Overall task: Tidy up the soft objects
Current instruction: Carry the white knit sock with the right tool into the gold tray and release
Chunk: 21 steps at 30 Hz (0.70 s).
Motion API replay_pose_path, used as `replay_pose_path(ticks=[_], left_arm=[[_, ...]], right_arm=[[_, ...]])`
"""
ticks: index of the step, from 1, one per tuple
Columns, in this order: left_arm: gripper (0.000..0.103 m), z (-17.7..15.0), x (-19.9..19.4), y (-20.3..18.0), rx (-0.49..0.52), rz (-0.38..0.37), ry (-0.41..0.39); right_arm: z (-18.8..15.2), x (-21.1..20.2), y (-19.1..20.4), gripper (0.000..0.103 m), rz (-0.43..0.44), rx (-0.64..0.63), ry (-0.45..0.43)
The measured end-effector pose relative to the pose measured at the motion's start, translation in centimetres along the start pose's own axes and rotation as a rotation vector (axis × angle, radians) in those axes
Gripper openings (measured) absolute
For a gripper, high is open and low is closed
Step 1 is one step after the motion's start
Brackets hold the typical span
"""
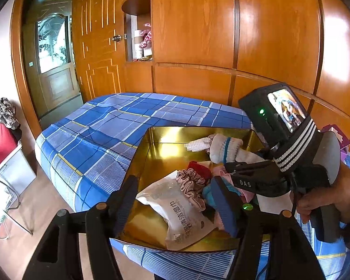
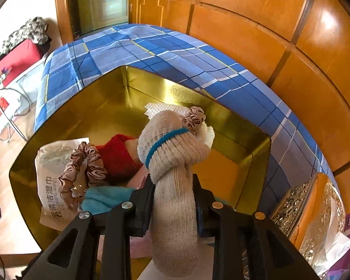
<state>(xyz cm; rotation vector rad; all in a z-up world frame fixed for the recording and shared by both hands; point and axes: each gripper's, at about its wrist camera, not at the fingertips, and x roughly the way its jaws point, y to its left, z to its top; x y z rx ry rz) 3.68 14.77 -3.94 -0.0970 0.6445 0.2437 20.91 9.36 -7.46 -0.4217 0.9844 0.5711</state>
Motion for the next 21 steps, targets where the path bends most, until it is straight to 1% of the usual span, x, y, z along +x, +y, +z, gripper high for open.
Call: replay_pose_path(ticks=[1, 3, 5, 11, 15, 17, 18, 19, 21], left_arm=[[0.066, 0.0, 0.0, 0.0, 0.000, 0.001, 0.001], [0.070, -0.1, 0.0, 0.0, -0.002, 0.003, 0.003], [0.073, -0.1, 0.0, 0.2, -0.016, 0.001, 0.004], [0.073, -0.1, 0.1, 0.4, -0.026, 0.002, 0.005], [0.073, -0.2, 0.2, 0.6, -0.030, 0.001, 0.008], [0.073, -0.2, 0.3, 0.6, -0.029, 0.003, 0.011], [0.073, -0.3, 0.3, 0.6, -0.028, 0.004, 0.013], [0.073, -0.3, 0.4, 0.6, -0.028, 0.004, 0.018], [0.073, -0.3, 0.5, 0.4, -0.024, 0.004, 0.020]], right_arm=[[0.1, -0.3, -0.2, 0.037, 0.010, 0.019, -0.005], [0.2, -0.8, -0.4, 0.042, 0.029, 0.042, -0.027], [0.5, -1.6, -0.6, 0.042, 0.039, 0.053, -0.053], [0.4, -4.6, -1.7, 0.043, 0.057, 0.076, -0.122], [-0.7, -5.4, -2.0, 0.043, 0.092, 0.083, -0.119], [-1.3, -5.2, -1.7, 0.041, 0.115, 0.078, -0.106], [-1.7, -4.8, -1.3, 0.033, 0.102, 0.065, -0.099], [-1.9, -4.2, -0.9, 0.028, 0.076, 0.052, -0.090], [-2.1, -2.6, -0.6, 0.027, 0.076, 0.057, -0.055]])
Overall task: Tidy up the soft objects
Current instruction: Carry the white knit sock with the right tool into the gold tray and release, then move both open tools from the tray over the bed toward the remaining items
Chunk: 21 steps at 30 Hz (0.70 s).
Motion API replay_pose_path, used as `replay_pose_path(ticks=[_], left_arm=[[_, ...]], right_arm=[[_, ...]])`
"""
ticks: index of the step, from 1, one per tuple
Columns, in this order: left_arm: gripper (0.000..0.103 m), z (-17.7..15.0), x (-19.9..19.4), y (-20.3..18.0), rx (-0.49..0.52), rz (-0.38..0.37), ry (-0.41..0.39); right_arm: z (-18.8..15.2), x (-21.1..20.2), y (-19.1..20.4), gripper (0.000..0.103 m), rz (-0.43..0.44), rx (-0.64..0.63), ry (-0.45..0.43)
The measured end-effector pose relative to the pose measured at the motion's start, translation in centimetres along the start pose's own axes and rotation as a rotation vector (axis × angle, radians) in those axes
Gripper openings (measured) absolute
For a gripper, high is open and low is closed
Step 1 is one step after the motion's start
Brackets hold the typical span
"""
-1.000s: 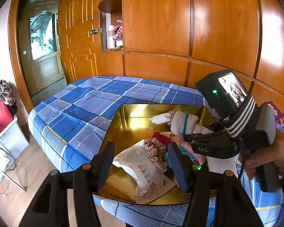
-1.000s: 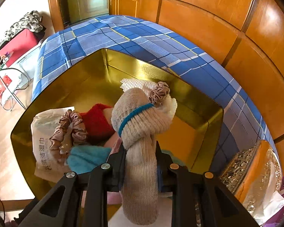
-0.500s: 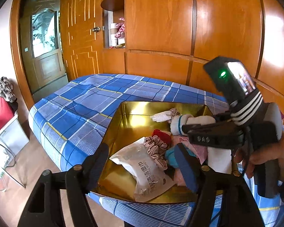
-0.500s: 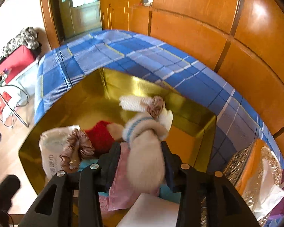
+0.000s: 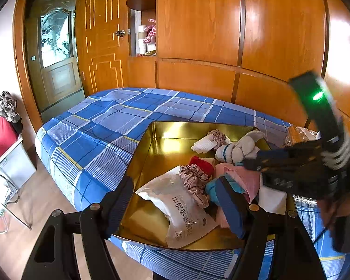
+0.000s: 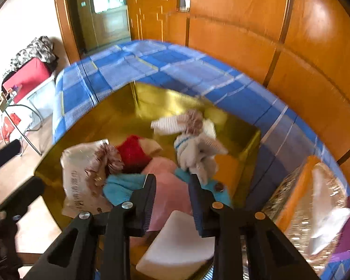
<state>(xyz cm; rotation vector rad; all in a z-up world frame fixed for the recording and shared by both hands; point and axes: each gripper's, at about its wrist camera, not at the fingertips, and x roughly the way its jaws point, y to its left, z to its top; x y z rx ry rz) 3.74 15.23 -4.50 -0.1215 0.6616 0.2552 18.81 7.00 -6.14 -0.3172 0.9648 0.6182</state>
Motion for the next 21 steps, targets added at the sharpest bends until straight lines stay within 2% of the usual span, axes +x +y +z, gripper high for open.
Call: replay_pose_path(ticks=[4, 21], left_arm=[[0.073, 0.1, -0.2, -0.1, 0.005, -0.002, -0.008], [0.073, -0.1, -0.9, -1.7, 0.039, -0.036, -0.019]], right_arm=[[-0.1, 1.1, -0.3, 0.027, -0.013, 0.024, 0.010], [-1.2, -6.3, -0.4, 0.032, -0.078, 0.075, -0.181]])
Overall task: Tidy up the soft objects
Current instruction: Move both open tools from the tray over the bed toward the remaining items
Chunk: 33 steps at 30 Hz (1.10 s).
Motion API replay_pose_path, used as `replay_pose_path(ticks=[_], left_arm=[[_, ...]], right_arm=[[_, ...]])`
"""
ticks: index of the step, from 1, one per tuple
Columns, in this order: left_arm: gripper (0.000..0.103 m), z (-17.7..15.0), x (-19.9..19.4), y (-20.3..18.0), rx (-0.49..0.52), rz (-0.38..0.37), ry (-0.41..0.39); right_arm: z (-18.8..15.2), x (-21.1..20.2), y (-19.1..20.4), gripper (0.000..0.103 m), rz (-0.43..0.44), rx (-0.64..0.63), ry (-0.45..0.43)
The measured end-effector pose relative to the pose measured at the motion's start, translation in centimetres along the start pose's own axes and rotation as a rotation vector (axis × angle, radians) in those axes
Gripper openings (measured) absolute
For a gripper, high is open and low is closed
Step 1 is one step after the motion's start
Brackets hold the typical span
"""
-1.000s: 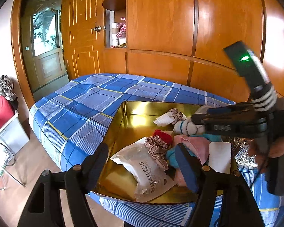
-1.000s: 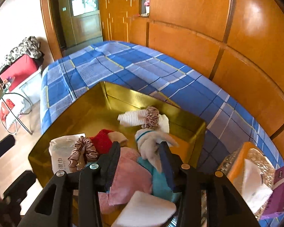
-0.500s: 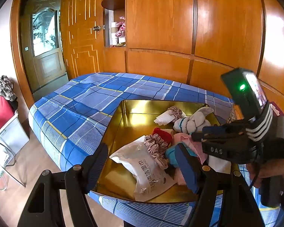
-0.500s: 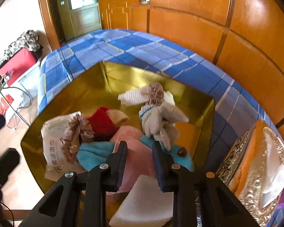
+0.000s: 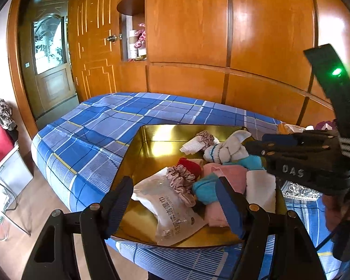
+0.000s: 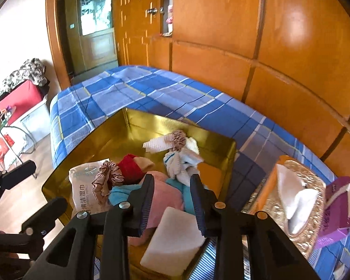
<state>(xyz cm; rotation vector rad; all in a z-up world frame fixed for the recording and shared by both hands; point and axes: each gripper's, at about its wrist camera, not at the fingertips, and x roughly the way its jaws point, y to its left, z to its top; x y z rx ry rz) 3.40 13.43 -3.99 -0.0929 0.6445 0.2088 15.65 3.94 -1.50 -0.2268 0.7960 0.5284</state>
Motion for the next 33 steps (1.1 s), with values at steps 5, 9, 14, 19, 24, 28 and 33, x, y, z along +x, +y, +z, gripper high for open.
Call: replay_pose_path(ticks=[5, 9, 14, 19, 24, 28, 33], left_arm=[[0.073, 0.0, -0.4, -1.0, 0.025, -0.017, -0.007], [0.073, 0.1, -0.9, -1.9, 0.048, -0.033, -0.017], [0.073, 0.1, -1.4, -3.0, 0.070, -0.056, -0.022], [0.073, 0.0, -2.0, -4.8, 0.108, -0.088, -0.026], [0.073, 0.0, -2.3, -6.6, 0.152, -0.128, -0.021], [0.073, 0.1, -2.6, -8.5, 0.198, -0.170, -0.025], [0.073, 0.3, -3.4, -11.3, 0.267, -0.228, -0.036]], right_arm=[[-0.4, -2.7, -1.7, 0.034, -0.015, 0.041, -0.057], [-0.8, -5.0, -3.5, 0.034, -0.035, 0.077, -0.101], [-1.6, -7.6, -6.1, 0.035, -0.070, 0.124, -0.147], [-2.8, -9.6, -9.1, 0.035, -0.105, 0.180, -0.174], [-4.7, -11.3, -12.5, 0.035, -0.171, 0.242, -0.183], [-6.6, -12.6, -15.7, 0.035, -0.222, 0.312, -0.180], [-10.0, -14.7, -20.7, 0.035, -0.305, 0.429, -0.166]])
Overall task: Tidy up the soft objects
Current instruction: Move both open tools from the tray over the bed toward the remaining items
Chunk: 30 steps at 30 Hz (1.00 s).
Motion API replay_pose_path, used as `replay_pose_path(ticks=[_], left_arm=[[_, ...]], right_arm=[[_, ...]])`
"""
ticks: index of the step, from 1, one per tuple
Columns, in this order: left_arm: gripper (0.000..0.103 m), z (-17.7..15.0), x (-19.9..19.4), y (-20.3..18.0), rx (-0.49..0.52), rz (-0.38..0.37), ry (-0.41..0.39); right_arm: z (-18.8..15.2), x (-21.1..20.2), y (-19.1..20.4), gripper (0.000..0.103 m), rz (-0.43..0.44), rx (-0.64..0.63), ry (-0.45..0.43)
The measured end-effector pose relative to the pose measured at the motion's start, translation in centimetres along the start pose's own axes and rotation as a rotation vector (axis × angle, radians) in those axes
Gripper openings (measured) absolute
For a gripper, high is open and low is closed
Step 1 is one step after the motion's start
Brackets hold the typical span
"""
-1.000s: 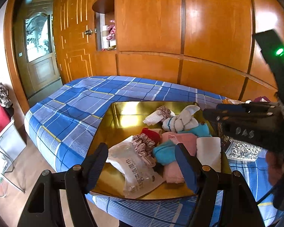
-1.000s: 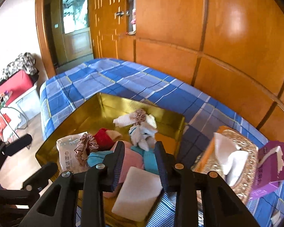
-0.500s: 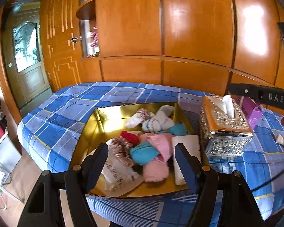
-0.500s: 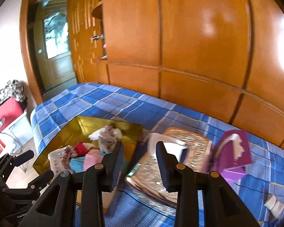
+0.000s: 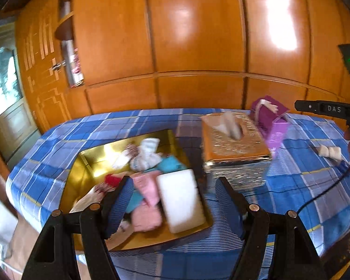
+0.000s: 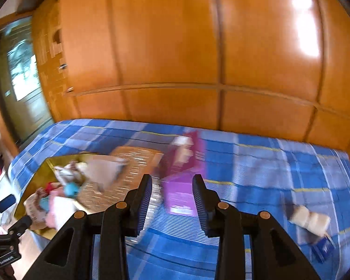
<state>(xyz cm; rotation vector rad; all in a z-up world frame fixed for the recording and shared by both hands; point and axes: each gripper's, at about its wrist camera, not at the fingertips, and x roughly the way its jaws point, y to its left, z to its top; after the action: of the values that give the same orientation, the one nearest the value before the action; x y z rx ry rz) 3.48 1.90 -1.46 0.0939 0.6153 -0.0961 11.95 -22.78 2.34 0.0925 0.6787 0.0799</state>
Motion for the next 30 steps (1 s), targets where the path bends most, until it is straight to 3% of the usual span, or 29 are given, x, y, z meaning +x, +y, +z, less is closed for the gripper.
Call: replay_pose_path(ticks=[14, 19, 26, 30], left_arm=[[0.073, 1.9, 0.8, -8.8, 0.191, -0.188, 0.000], [0.073, 2.6, 1.1, -12.7, 0.267, -0.287, 0.014], [0.073, 2.8, 2.1, -17.0, 0.318, -0.387, 0.056], [0.073, 2.4, 3.0, -18.9, 0.354, -0.415, 0.093]], right_arm=[[-3.3, -4.1, -15.6, 0.038, -0.247, 0.329, 0.013], [-4.9, -6.4, -21.0, 0.039, -0.329, 0.449, 0.036], [-6.8, -7.0, -28.1, 0.041, -0.414, 0.496, 0.197], [-7.9, -5.6, -30.4, 0.042, -0.384, 0.438, 0.331]])
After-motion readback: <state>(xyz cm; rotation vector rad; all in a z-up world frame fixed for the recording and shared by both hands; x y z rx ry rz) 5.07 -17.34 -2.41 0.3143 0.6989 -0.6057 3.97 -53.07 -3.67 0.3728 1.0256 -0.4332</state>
